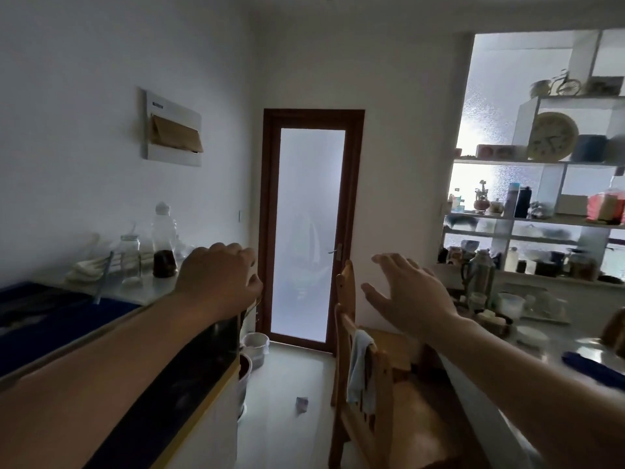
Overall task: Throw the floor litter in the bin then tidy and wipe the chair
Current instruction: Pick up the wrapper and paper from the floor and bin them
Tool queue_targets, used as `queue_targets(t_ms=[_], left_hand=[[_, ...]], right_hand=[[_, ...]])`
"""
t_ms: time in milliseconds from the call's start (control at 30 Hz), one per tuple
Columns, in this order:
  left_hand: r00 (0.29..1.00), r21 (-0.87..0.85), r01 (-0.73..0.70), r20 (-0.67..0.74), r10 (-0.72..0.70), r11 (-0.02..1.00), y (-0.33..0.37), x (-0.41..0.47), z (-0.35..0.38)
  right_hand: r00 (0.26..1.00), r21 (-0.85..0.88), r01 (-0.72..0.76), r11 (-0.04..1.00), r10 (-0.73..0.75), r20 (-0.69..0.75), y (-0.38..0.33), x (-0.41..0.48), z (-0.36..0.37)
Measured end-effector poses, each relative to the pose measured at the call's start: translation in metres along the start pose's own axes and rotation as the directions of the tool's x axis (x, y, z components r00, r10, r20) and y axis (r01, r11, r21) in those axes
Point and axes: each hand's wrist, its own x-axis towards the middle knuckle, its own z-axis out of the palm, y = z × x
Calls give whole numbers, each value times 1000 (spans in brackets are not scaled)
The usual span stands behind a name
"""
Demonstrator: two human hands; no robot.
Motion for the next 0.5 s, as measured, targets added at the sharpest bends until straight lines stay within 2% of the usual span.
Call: queue_targets(t_ms=[333,500], left_hand=[[1000,-101,3,21,-1,995,-32,82,157],[991,-228,40,137,-8,973,-57,116,250]], right_hand=[[996,-33,32,999,-29,83,24,114,145],[984,-33,10,999,-4,176,25,167,227]])
